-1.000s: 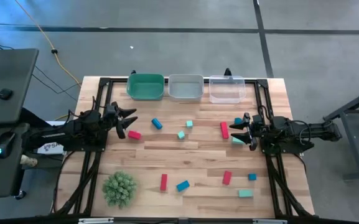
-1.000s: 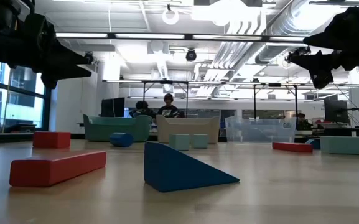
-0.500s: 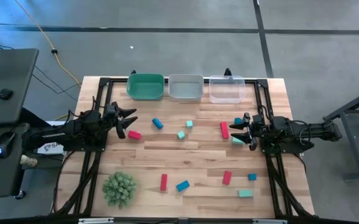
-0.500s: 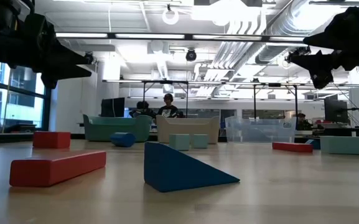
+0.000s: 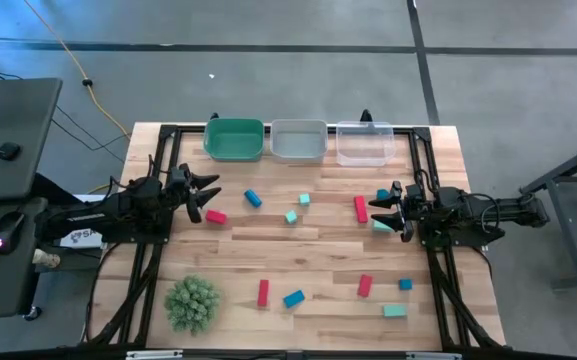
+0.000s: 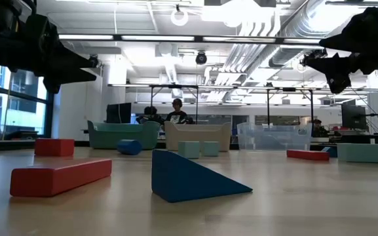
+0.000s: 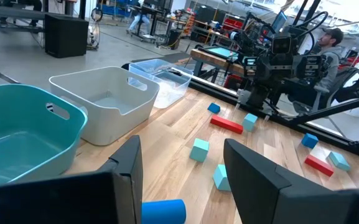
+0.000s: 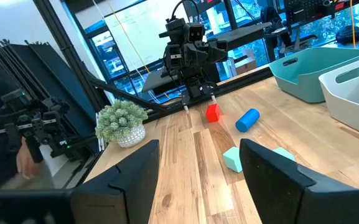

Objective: Sort & place blocks by color

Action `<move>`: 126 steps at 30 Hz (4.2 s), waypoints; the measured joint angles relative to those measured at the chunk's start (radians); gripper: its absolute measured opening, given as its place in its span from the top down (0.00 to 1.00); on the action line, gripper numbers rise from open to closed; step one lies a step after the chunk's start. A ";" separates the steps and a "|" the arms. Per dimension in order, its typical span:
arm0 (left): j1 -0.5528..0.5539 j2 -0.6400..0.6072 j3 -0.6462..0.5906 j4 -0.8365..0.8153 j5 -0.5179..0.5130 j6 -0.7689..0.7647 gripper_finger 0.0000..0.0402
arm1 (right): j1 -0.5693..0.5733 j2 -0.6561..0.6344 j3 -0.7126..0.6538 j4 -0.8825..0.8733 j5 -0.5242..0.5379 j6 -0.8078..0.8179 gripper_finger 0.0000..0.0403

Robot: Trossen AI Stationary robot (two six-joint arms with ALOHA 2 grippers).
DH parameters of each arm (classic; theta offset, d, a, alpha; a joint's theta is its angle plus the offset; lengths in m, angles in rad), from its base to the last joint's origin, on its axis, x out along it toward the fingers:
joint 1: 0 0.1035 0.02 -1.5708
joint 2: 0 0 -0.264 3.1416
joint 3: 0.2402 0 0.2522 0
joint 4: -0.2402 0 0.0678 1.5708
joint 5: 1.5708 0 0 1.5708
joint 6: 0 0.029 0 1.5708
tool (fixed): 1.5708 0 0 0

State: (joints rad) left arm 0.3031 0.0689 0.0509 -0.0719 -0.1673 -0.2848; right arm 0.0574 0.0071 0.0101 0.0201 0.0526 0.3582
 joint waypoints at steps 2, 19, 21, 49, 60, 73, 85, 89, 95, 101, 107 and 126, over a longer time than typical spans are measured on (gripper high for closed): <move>0.000 0.000 0.000 0.000 0.000 0.000 0.63 | 0.000 0.000 0.000 0.000 0.000 0.000 0.47; 0.000 0.000 0.000 0.000 0.000 0.000 0.63 | 0.000 0.000 0.000 0.000 0.000 0.000 0.47; 0.000 0.000 0.000 0.000 0.000 0.000 0.63 | 0.000 0.000 0.000 0.000 0.000 0.000 0.47; 0.000 0.000 0.000 0.000 0.000 0.000 0.63 | 0.000 0.000 0.000 0.004 0.006 0.000 0.47; 0.000 0.000 0.000 0.000 0.000 0.000 0.63 | 0.000 0.000 0.000 0.050 0.006 0.026 0.47; 0.000 0.000 0.000 0.000 0.000 0.000 0.63 | 0.000 0.000 0.138 -0.046 0.007 -0.038 0.47; 0.000 0.000 0.000 0.000 0.000 0.000 0.63 | 0.000 0.033 0.366 -0.241 0.090 -0.124 0.47; 0.000 0.000 0.000 0.000 0.000 0.000 0.63 | 0.000 0.106 0.452 -0.241 0.105 -0.169 0.47; 0.000 0.000 0.000 0.000 0.000 0.000 0.63 | 0.000 0.292 0.602 -0.319 0.198 -0.279 0.47; 0.000 0.000 0.000 0.000 0.000 0.000 0.63 | 0.000 0.498 0.770 -0.465 0.236 -0.296 0.47; 0.000 0.000 0.000 0.000 0.000 0.000 0.63 | 0.000 0.689 0.935 -0.615 0.242 -0.300 0.47; 0.000 0.000 0.000 0.000 0.000 0.000 0.63 | -0.048 1.138 1.265 -0.705 0.268 -0.383 0.47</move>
State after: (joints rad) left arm 0.3031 0.0689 0.0509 -0.0719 -0.1673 -0.2849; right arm 0.0092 1.1447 1.2746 -0.6854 0.3203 -0.0247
